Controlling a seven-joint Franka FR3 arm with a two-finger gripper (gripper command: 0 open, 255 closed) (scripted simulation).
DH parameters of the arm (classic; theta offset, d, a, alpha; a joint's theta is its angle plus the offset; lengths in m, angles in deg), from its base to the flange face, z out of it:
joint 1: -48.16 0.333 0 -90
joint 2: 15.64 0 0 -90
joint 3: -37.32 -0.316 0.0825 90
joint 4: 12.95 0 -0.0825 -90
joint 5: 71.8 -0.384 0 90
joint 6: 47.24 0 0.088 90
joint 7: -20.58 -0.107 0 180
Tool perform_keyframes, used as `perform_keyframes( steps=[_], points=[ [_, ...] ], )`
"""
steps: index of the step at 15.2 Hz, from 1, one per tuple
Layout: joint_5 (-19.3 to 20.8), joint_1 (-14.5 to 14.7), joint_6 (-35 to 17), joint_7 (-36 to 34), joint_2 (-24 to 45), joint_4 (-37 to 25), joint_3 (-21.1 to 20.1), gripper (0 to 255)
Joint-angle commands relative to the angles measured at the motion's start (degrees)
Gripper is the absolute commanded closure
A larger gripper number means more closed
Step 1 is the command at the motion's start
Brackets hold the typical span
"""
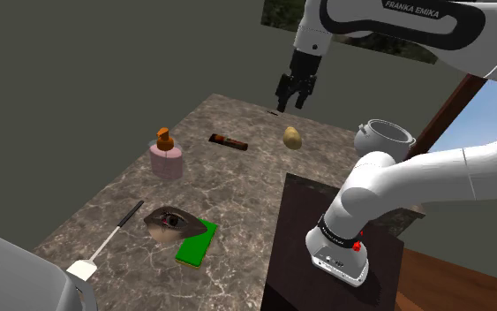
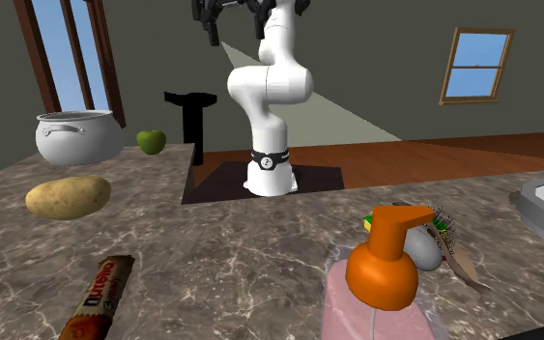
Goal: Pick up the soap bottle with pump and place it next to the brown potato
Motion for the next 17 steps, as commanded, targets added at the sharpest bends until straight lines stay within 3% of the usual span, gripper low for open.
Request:
perform_keyframes(
  steps=[1,9,17],
  points=[
    [0.0,0.0,0.0,0.0,0.0,0.0,0.0,0],
    [-1.6,3.0,-13.2,-2.1,13.1,-0.5,-5.1,0],
    [-1.0,5.1,-24.1,-4.7,28.7,-5.7,-9.8,0]
  ],
)
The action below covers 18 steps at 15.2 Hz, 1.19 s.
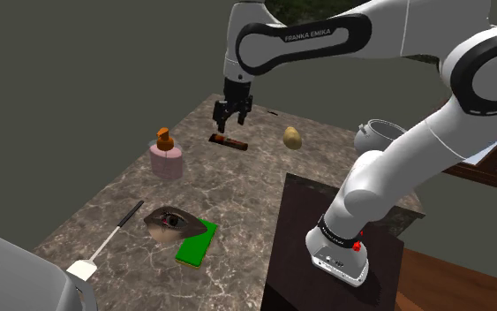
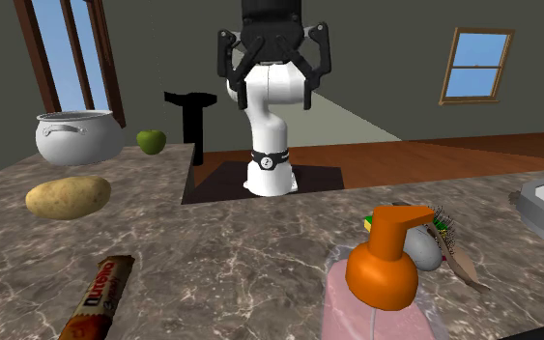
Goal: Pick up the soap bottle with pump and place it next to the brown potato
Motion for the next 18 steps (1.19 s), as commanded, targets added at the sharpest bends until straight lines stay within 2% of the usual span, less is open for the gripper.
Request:
perform_keyframes(
  steps=[1,8,15,18],
  points=[
    [0.5,0.5,-2.5,-0.9,4.3,-2.0,-1.2,0],
    [4.2,2.2,-8.5,-4.5,19.1,-10.6,-4.5,0],
    [9.9,5.0,-11.1,-8.4,34.3,-22.7,-6.1,0],
    [10.2,5.1,-12.5,-8.6,35.4,-22.4,-5.9,0]
  ],
)
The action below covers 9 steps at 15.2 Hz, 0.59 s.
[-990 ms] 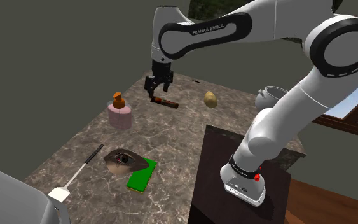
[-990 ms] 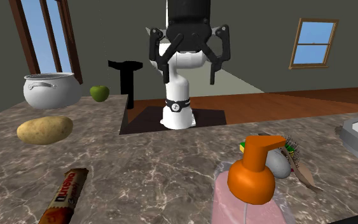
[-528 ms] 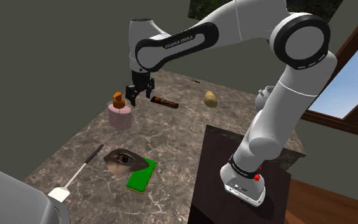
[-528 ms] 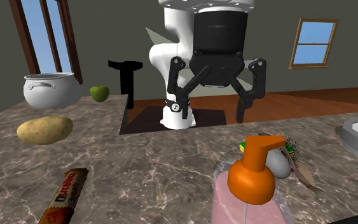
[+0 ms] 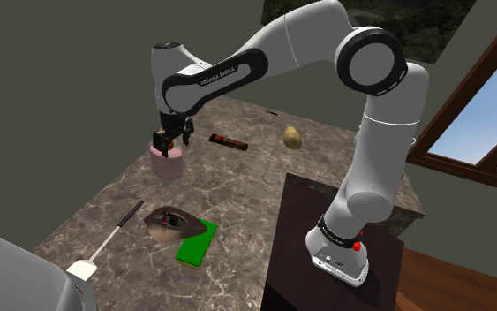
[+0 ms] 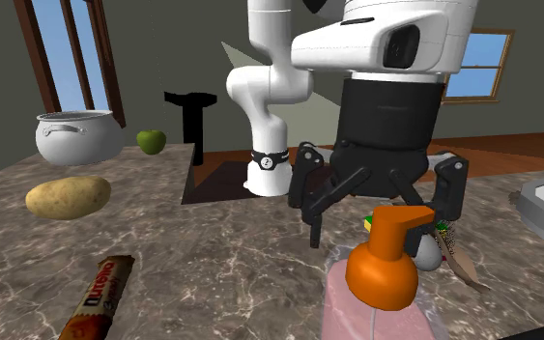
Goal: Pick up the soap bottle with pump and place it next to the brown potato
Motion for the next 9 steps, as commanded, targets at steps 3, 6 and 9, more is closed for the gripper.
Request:
perform_keyframes(
  steps=[3,6,9],
  points=[
    [0.6,0.1,-2.6,-0.4,1.8,0.9,0.2,0],
    [1.0,0.2,-4.3,-0.6,2.8,1.6,0.3,0],
    [1.0,0.2,-4.3,-0.6,2.8,1.6,0.3,0]
  ],
)
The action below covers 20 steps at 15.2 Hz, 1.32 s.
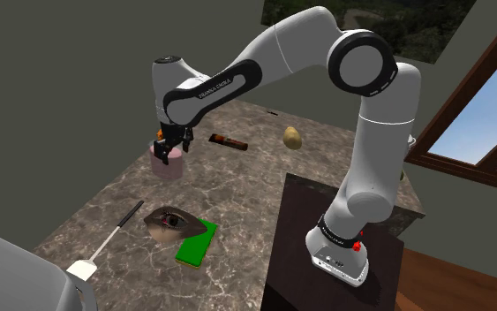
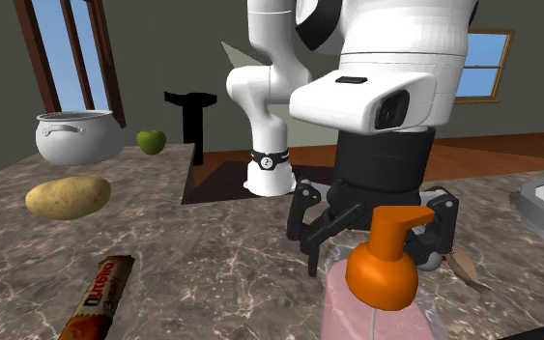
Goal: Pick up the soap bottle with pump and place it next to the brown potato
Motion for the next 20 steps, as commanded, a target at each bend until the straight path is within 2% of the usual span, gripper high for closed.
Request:
perform_keyframes(
  steps=[1,4,5,14,20],
  points=[
    [0.0,0.0,-0.1,0.0,0.0,0.0,0.0,0],
    [0.0,0.0,-0.1,0.0,0.0,0.0,0.0,0],
    [0.0,0.0,-0.1,0.0,0.0,0.0,0.0,255],
    [0.0,0.0,-0.1,0.0,0.0,0.0,0.0,255],
    [-0.8,-0.2,3.9,0.6,-2.3,-1.7,-0.3,255]
  ],
)
